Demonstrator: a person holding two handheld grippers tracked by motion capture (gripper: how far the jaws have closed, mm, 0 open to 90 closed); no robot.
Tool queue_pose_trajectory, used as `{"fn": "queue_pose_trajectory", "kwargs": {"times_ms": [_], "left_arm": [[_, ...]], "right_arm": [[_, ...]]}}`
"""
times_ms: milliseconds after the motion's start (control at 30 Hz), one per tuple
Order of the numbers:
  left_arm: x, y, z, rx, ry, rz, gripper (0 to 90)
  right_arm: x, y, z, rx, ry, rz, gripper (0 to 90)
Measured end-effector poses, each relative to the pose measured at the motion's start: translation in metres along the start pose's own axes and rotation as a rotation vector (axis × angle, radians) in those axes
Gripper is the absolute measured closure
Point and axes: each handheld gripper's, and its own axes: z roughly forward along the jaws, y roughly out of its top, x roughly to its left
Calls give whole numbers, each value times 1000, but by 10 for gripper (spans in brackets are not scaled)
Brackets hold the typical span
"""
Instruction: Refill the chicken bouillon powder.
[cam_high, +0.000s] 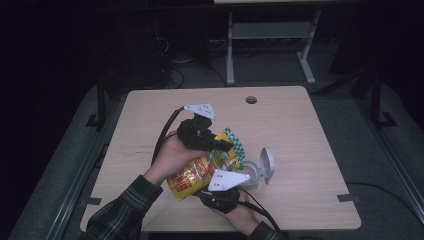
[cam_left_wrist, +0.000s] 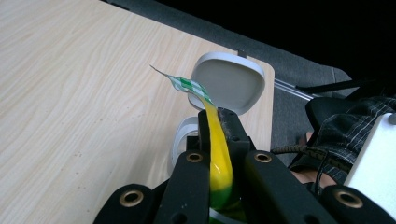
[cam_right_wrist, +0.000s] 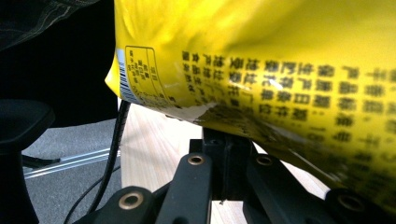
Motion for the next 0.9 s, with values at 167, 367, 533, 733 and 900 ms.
{"fn": "queue_pose_trajectory", "kwargs": {"times_ms": [167, 367, 533, 733, 900], "left_arm": [[1, 2, 4, 26, 4, -5, 899], [2, 6, 8, 53, 17, -8, 898], [1, 10, 13, 81, 31, -4, 898], [1, 15, 17, 102, 35, -5, 898], [2, 19, 21, 121, 36, -6, 898]], "right_arm": [[1, -1, 0, -10, 7, -1, 900], [1, -1, -1, -23, 10, 2, 900], [1, 0, -3, -37, 15, -1, 900], [0, 1, -4, -48, 14, 3, 900], [-2, 0, -6, -62, 17, 14, 900]]}}
